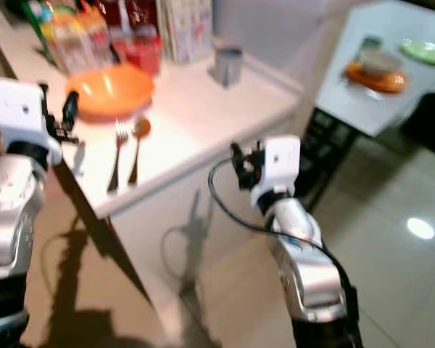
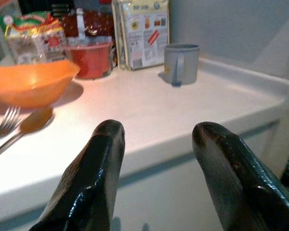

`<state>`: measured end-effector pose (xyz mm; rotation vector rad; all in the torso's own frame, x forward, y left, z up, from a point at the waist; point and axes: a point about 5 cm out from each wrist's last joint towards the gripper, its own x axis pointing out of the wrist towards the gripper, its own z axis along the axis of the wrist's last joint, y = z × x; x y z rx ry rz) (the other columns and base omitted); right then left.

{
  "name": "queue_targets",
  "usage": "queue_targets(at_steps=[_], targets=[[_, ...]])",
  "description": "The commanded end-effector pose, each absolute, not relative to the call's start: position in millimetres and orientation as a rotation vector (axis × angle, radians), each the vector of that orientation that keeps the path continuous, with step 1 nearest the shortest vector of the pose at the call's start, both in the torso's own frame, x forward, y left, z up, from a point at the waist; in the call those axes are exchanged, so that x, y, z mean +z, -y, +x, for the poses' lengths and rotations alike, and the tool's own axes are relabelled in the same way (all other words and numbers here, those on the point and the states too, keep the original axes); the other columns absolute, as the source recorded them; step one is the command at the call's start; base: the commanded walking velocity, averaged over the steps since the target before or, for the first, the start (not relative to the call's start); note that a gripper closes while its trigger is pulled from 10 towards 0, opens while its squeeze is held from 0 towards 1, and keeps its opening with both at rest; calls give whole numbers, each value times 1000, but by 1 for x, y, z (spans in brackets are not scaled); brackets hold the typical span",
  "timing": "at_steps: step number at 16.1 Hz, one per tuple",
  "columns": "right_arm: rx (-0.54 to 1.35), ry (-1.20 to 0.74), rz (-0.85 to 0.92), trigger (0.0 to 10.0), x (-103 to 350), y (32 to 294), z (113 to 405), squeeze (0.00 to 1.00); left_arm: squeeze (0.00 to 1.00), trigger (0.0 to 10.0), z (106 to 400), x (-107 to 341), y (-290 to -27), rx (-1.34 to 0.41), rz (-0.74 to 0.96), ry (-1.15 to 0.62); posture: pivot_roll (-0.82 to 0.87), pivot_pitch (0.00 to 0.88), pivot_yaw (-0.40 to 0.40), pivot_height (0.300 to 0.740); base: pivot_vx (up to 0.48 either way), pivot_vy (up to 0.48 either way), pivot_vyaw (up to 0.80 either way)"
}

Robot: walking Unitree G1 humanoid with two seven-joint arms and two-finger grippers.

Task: Setting the table

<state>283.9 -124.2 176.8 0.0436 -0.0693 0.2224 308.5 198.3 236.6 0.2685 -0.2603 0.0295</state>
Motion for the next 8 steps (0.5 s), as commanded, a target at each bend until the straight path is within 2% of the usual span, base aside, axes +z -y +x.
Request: queue_targets(at_steps=[1, 7, 8], targets=[[203, 91, 37, 10000, 180, 129, 284, 0, 0, 10000, 309, 241, -192, 9, 266, 280, -17, 0, 14, 740, 405, 0, 800], [188, 109, 87, 10000, 182, 131, 283, 0, 0, 10000, 310, 241, -192, 11, 243, 281, -17, 0, 15, 740, 377, 0, 0], [188, 110, 90, 10000, 182, 131, 283, 0, 561, 10000, 310, 240, -188, -46, 170, 270, -17, 0, 15, 740, 0, 0, 0]])
